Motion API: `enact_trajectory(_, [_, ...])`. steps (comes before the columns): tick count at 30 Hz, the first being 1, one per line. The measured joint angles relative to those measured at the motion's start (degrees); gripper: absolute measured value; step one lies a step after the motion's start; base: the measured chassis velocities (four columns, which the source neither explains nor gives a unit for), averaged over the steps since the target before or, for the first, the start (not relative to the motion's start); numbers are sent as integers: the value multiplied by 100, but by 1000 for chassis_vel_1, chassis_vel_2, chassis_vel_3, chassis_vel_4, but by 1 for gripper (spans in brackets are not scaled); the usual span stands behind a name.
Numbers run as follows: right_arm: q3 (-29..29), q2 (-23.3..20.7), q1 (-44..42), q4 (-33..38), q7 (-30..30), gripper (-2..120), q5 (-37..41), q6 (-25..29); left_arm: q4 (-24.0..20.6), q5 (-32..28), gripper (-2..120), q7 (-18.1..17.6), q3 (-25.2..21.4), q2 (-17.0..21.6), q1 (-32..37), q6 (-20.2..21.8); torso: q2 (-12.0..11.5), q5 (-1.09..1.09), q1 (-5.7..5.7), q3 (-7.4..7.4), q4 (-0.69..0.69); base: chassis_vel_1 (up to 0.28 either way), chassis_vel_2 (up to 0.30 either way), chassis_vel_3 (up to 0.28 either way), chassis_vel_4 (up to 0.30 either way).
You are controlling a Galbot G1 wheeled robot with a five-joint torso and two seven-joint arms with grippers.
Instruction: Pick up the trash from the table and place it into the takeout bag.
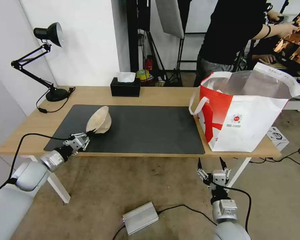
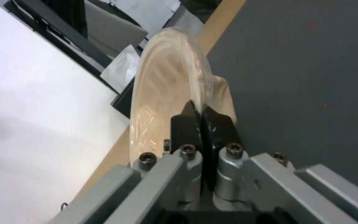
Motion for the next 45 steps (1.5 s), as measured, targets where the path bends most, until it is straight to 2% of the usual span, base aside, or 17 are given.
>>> enact_trajectory(7, [-4, 2, 14, 9, 0, 87, -1, 3, -64, -51, 0, 0, -44, 43, 1, -2, 0, 0, 0, 0, 0, 0, 0, 0, 0])
enact_trajectory(26, [-43, -1, 81, 40, -23, 85, -11, -13, -575, -299, 0, 5, -209, 355, 74, 46, 0, 0, 0, 0, 0, 0, 0, 0, 0])
enact_trajectory(30, [-72, 0, 109, 47, -33, 85, -13, -34, -948, -550, 0, 6, -260, 579, 76, 156, 0, -1, 0, 0, 1, 0, 0, 0, 0])
enact_trajectory(32, [-83, 1, 123, 47, -34, 85, -14, -39, -1000, -611, 0, 5, -251, 646, 38, 176, 0, 0, 0, 0, 0, 0, 0, 0, 0])
enact_trajectory(41, [-163, -1, 233, 47, -45, 85, -19, -102, -1289, -1110, 0, 4, 70, 1140, -457, 222, 0, 1, 0, 0, 0, 0, 0, 0, 0])
enact_trajectory(45, [-170, -9, 264, 47, -48, 85, -20, -129, -1357, -1326, 0, 4, 464, 1306, -903, 242, 0, 0, 0, 0, 0, 0, 0, 0, 0])
